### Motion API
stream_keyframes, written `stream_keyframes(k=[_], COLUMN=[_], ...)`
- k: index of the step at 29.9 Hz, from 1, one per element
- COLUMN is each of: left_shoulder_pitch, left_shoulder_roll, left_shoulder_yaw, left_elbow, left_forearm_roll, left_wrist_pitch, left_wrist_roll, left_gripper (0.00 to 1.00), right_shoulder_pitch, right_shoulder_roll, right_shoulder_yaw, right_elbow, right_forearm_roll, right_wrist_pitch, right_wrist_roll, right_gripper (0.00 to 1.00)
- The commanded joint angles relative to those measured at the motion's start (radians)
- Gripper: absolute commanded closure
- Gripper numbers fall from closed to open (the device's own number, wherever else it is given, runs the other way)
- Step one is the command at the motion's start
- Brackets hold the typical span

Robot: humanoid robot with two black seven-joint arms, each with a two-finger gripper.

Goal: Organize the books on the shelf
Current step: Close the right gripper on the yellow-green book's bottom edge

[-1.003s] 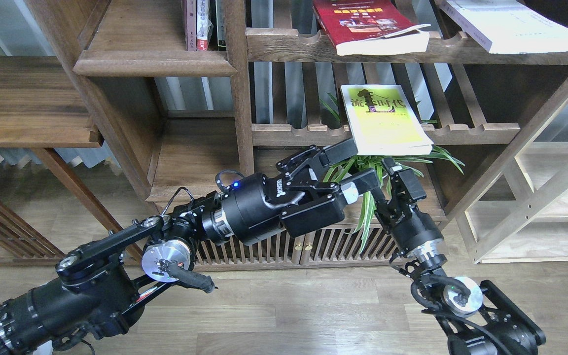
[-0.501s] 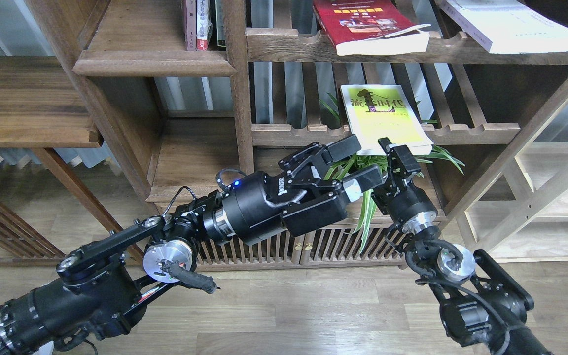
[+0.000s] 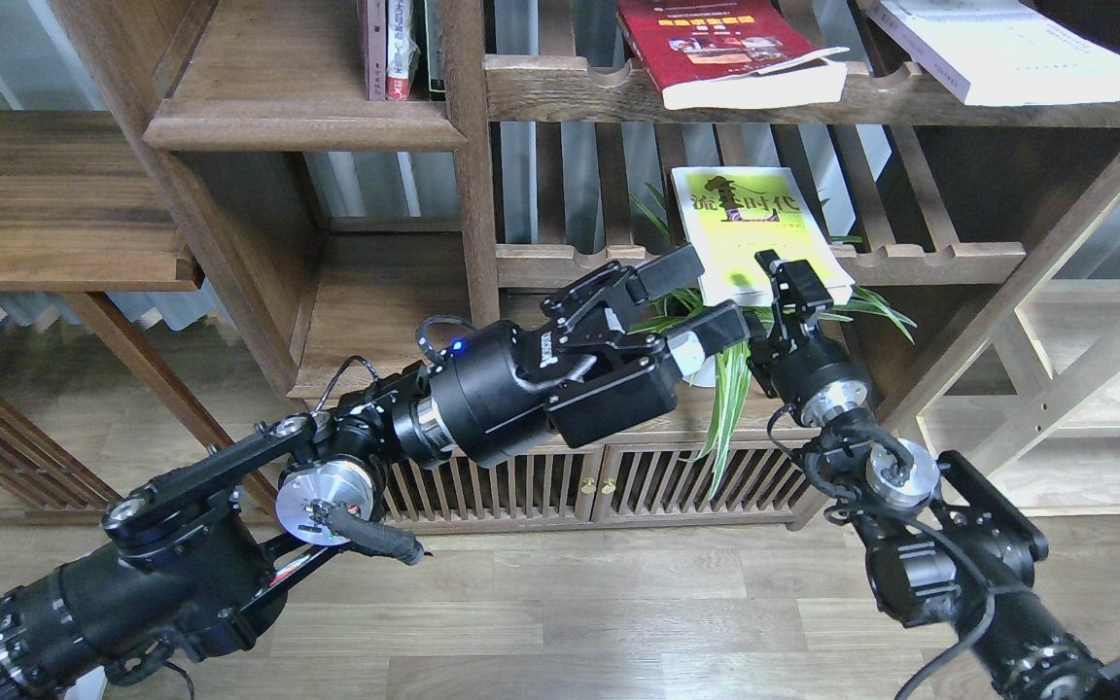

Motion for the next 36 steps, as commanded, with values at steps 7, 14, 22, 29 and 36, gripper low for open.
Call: stream_keyframes(k=[7,14,22,29,36], left_shoulder_pitch=[0.002,0.007,0.018,0.019,0.022], left_shoulder_roll=[0.004,0.008,0.005,0.007,0.008], left_shoulder_yaw=[-0.002,-0.005,-0.005,-0.020,-0.027], left_elbow=[-0.003,-0.003,-0.003,-0.003,-0.003], left_forearm_roll=[0.002,0.002,0.002,0.002,0.002], left_wrist_pitch=[0.000,0.000,0.000,0.000,0.000], left_wrist_roll=[0.000,-0.001,0.000,-0.001,-0.003], left_gripper=[0.01,0.01,0.01,0.01,0.01], right_shoulder_pitch=[0.058,0.089,0.136,0.166,0.166], right_shoulder_roll=[0.026,0.040,0.040,0.040,0.047], right_shoulder_yaw=[0.002,0.002,0.004,0.005,0.039], right_elbow=[-0.106,-0.152,-0.179,-0.216,-0.227], right_forearm_roll=[0.003,0.003,0.004,0.006,0.014], right_wrist_pitch=[-0.021,-0.023,-0.078,-0.087,-0.089], right_wrist_roll=[0.000,0.000,0.000,0.000,0.000], right_gripper=[0.06,0.06,0.06,0.12,0.30])
